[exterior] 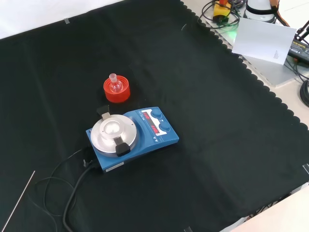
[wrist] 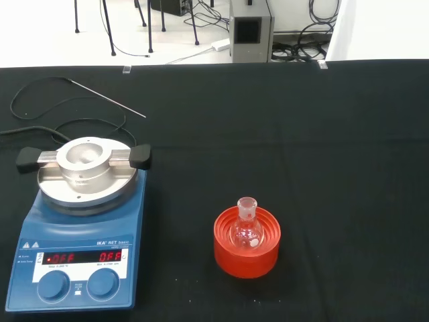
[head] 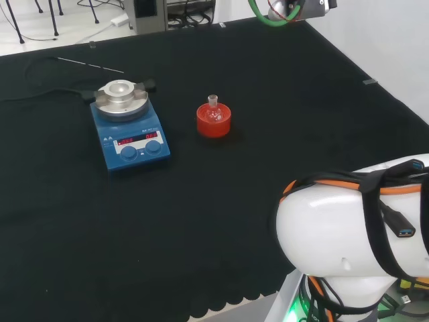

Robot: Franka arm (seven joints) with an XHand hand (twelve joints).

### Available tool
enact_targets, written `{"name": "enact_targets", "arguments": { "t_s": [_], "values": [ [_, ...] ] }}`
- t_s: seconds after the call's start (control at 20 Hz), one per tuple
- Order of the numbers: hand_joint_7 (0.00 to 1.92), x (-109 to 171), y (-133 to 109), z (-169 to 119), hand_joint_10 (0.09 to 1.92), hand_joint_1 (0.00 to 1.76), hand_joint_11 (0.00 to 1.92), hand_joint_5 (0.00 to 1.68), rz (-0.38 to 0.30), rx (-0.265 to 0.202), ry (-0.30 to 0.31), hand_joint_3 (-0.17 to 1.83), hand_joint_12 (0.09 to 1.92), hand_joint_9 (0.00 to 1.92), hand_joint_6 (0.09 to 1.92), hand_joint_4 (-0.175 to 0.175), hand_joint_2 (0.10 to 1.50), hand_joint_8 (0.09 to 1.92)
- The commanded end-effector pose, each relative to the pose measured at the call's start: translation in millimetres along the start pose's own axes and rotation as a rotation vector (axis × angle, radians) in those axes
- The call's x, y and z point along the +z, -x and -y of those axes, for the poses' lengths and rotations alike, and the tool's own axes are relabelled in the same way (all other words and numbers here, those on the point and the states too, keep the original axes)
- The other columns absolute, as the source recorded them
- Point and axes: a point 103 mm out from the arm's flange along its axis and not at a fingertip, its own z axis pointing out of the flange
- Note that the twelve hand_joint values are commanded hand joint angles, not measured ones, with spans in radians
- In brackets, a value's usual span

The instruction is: Pick up the round-bottom flask.

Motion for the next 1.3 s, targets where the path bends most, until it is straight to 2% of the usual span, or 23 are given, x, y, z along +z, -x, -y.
{"name": "enact_targets", "arguments": {
  "t_s": [0.05,0.2,0.65,0.75,0.8,1.0,1.25,1.3],
  "values": [
    [0.14,-9,2,-8,0.60,0.17,0.06,0.22,0.000,-0.013,0.011,0.51,1.13,0.30,0.33,-0.035,1.17,0.60],
    [0.09,-9,6,-10,0.61,0.02,0.01,0.22,0.017,0.011,0.001,0.33,1.09,0.19,0.10,-0.021,1.31,0.52],
    [0.08,0,14,-12,0.61,0.02,0.00,0.23,-0.002,0.019,-0.007,0.28,1.09,0.18,0.09,-0.022,1.33,0.50],
    [0.08,3,15,-13,0.61,0.04,0.00,0.24,0.004,0.034,-0.008,0.27,1.09,0.18,0.09,-0.024,1.32,0.50],
    [0.08,12,15,-15,0.61,0.04,0.00,0.24,-0.005,0.033,-0.027,0.27,1.09,0.18,0.09,-0.024,1.32,0.50],
    [0.09,36,17,-26,0.62,0.06,0.00,0.24,-0.060,0.041,-0.029,0.26,1.09,0.18,0.09,-0.027,1.31,0.50],
    [0.10,72,38,-64,0.62,0.13,0.00,0.25,-0.105,0.044,-0.036,0.24,1.10,0.19,0.09,-0.032,1.28,0.51],
    [0.10,82,25,-74,0.62,0.14,0.00,0.25,-0.096,0.048,-0.040,0.24,1.10,0.19,0.09,-0.033,1.27,0.51]
  ]
}}
